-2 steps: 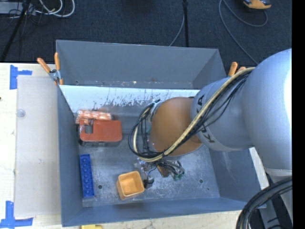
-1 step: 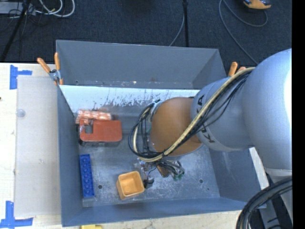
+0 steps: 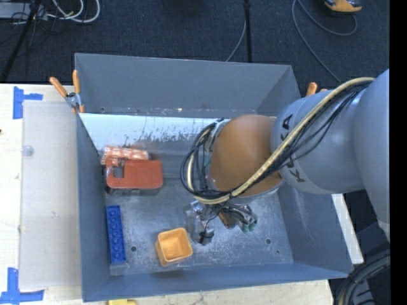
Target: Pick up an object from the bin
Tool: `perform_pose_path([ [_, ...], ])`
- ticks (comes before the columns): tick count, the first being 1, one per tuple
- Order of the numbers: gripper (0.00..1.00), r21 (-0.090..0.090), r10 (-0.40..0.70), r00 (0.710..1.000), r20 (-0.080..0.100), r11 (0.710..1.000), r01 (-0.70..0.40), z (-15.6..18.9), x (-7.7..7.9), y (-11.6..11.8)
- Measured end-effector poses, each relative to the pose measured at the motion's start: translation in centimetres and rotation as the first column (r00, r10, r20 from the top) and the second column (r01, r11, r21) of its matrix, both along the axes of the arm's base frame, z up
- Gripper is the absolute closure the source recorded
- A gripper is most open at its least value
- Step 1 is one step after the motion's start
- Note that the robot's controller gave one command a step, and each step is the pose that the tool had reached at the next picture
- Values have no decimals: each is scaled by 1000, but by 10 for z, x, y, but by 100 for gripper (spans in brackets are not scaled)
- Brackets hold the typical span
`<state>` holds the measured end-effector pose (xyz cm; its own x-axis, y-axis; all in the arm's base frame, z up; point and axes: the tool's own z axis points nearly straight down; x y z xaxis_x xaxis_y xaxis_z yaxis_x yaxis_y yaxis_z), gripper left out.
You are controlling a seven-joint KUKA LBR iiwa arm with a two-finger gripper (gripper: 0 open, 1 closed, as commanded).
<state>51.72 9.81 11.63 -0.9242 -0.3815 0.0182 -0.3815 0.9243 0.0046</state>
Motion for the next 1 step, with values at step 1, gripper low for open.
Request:
perform_pose_path([
  [1,0,3,-12,1000,16,1000,12,85,6,8],
])
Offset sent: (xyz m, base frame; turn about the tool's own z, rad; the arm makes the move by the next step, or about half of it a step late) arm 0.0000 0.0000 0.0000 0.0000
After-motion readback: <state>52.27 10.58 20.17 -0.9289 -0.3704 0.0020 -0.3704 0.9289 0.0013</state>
